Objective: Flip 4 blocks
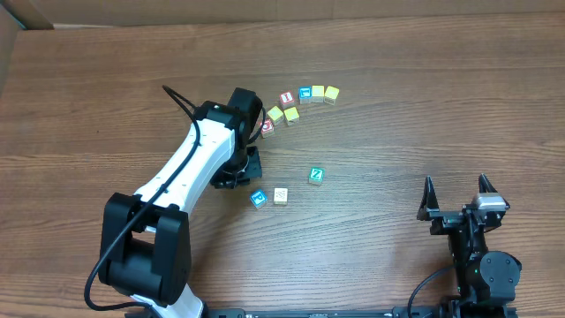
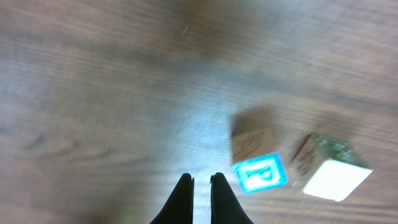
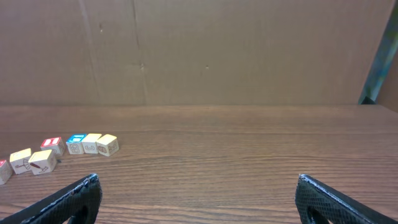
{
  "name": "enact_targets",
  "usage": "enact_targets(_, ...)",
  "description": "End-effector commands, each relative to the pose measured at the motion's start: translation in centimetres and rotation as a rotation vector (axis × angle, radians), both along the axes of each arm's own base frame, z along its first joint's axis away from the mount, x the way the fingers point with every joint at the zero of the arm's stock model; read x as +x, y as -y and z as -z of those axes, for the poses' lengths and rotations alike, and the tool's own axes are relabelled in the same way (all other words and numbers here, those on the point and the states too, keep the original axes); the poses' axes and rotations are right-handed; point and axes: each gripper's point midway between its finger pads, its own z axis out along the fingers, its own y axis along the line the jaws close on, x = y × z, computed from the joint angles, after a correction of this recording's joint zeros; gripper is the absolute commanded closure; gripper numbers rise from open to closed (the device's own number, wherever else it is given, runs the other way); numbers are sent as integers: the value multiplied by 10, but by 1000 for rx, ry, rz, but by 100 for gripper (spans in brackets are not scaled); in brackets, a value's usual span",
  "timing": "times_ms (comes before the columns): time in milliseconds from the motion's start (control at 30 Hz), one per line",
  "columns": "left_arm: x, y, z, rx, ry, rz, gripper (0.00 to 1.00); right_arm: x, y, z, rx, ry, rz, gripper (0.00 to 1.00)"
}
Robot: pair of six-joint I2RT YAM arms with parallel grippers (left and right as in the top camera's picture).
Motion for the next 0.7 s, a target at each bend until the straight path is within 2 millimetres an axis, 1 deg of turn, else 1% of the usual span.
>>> enact_targets(0,-15,-6,1,25,-35,1,96,0,-1,2,-4,3,-6,0)
enact_targets(67,-26,-9,8,36,-68,5,96,0,-1,2,-4,3,-6,0)
enact_targets(133,-32,-11,16,40,-82,5,96,0,-1,2,-4,3,-6,0)
enact_targets(333,-40,-4,39,-16,-86,-7,96,0,-1,2,-4,2,-6,0)
enact_targets(500,-31,0,50,-39,-31,-9,96,0,-1,2,-4,2,-6,0)
enact_targets(667,-24,7,53,-70,0,-10,96,0,-1,2,-4,3,-6,0)
